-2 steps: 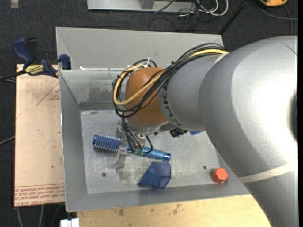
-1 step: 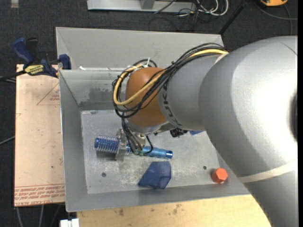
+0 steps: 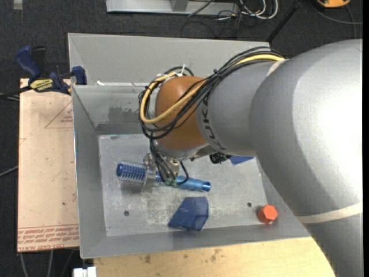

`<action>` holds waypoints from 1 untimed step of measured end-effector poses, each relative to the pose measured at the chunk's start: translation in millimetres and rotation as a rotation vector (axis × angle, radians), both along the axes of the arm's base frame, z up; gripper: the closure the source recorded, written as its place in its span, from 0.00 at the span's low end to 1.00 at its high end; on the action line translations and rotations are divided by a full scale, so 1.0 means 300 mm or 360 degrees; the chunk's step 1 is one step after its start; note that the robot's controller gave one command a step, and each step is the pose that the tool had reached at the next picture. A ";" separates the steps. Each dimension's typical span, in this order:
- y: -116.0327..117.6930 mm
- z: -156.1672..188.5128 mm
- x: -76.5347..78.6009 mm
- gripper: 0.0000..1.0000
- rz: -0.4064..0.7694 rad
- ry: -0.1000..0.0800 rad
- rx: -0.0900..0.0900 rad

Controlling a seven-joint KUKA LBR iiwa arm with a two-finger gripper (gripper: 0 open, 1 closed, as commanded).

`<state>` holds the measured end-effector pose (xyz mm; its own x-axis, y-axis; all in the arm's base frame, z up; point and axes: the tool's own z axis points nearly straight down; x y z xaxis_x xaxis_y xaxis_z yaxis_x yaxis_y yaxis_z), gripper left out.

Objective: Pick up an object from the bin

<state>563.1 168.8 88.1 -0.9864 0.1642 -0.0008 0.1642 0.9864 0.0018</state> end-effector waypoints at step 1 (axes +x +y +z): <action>0.000 0.079 0.001 1.00 0.0001 -0.0001 0.0000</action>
Offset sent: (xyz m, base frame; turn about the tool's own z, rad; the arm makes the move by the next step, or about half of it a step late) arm 0.0000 0.0000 0.0235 0.0000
